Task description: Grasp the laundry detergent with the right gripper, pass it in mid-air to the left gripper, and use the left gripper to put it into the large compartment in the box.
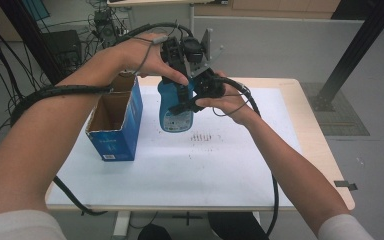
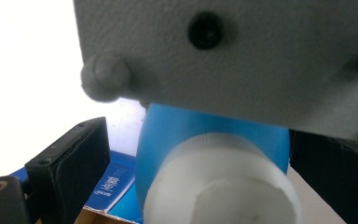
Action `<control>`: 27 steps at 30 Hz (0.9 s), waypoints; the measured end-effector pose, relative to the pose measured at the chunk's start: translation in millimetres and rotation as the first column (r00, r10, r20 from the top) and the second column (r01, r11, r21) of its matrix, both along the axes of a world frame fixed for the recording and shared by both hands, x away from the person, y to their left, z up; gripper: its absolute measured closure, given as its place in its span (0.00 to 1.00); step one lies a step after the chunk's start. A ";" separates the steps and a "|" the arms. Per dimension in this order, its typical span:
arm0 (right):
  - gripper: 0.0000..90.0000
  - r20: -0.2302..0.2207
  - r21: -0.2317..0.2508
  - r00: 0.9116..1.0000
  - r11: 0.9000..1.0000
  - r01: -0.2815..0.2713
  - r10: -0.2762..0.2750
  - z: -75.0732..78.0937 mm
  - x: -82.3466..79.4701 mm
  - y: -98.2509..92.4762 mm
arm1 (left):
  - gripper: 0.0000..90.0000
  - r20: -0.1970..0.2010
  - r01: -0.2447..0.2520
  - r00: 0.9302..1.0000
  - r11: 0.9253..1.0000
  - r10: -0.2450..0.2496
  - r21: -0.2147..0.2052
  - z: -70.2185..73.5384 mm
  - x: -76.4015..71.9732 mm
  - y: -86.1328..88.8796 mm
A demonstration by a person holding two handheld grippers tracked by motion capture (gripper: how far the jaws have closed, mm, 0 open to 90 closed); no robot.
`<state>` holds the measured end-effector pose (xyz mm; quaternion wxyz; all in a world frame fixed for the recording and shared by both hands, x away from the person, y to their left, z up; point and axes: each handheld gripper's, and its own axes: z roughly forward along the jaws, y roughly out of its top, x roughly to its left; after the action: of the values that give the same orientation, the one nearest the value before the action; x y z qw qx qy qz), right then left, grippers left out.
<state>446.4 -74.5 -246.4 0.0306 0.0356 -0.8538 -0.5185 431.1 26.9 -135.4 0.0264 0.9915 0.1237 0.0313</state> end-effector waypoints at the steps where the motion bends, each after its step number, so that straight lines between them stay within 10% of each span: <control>1: 0.49 0.015 -0.004 1.000 1.000 0.003 -0.003 -0.2 0.9 0.0 | 0.06 -0.001 0.001 1.000 1.000 -0.001 0.005 0.2 0.1 -0.2; 27: 0.49 0.000 0.009 1.000 1.000 -0.001 0.001 1.8 0.3 -3.7 | 0.07 0.007 0.003 1.000 1.000 -0.003 0.004 -0.5 0.5 -1.4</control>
<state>446.8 -78.3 -244.5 0.0308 0.0361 -0.8514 -0.5223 431.7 25.5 -135.9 0.0251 0.9916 0.1219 0.0350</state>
